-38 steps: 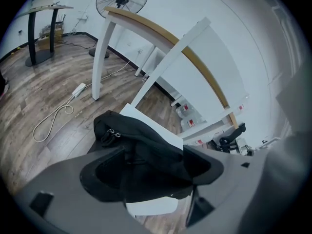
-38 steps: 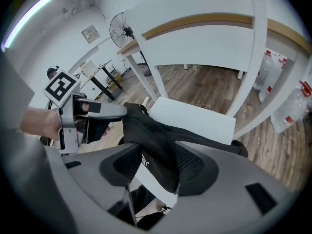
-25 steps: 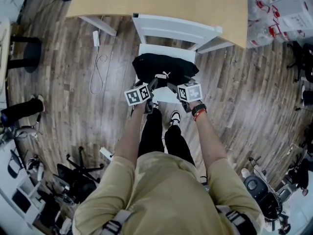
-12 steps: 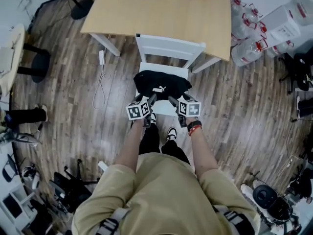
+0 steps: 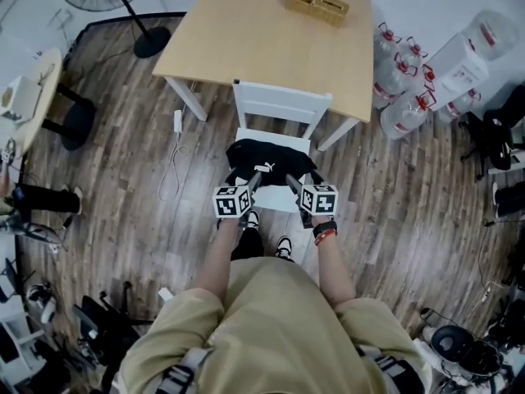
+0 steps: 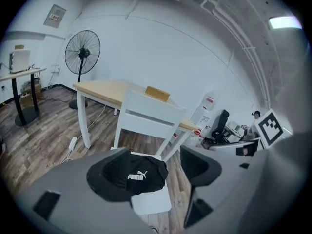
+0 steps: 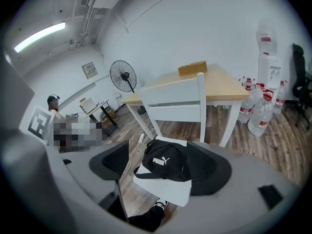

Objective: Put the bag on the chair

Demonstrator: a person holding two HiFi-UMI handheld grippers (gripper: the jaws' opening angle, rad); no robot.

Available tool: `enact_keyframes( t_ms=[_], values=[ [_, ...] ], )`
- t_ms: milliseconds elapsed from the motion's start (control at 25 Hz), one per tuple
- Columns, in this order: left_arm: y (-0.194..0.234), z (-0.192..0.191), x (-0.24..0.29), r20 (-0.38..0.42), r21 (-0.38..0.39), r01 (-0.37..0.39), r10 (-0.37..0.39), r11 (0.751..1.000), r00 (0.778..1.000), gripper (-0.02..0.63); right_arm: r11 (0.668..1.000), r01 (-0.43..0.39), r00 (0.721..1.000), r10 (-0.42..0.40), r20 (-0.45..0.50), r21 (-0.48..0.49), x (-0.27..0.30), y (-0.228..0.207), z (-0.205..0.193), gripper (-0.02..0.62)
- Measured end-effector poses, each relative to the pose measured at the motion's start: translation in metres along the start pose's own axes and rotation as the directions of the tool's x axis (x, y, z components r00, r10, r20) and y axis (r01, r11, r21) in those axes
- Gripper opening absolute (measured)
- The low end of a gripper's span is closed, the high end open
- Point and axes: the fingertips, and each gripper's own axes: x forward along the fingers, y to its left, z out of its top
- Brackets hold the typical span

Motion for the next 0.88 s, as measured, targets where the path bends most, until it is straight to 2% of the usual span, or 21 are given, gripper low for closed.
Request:
enact_keyframes(
  t_ms=[80, 200, 440, 680, 880],
  values=[
    [-0.010, 0.009, -0.017, 0.038, 0.031, -0.003, 0.002, 1.000, 0.999, 0.323, 0.999, 0.008, 0.999, -0.006, 0.037, -0.034, -0.016, 0.009, 0.009, 0.375],
    [-0.028, 0.024, -0.040, 0.096, 0.062, 0.007, -0.013, 0.998, 0.995, 0.309, 0.998, 0.014, 0.995, -0.009, 0.100, -0.053, -0.040, 0.018, 0.023, 0.322],
    [-0.057, 0.059, -0.078, 0.210, 0.125, -0.017, -0.009, 0.992, 0.978, 0.258, 0.995, 0.011, 0.976, 0.012, 0.219, -0.102, -0.086, 0.034, 0.060, 0.243],
    [-0.084, 0.076, -0.113, 0.299, 0.185, -0.058, 0.000, 0.981, 0.954, 0.183, 0.992, 0.025, 0.938, 0.021, 0.346, -0.127, -0.139, 0.043, 0.089, 0.169],
    [-0.117, 0.089, -0.135, 0.346, 0.261, -0.089, -0.007, 0.961, 0.938, 0.105, 0.987, 0.050, 0.901, 0.022, 0.432, -0.154, -0.184, 0.046, 0.111, 0.124]
  ],
)
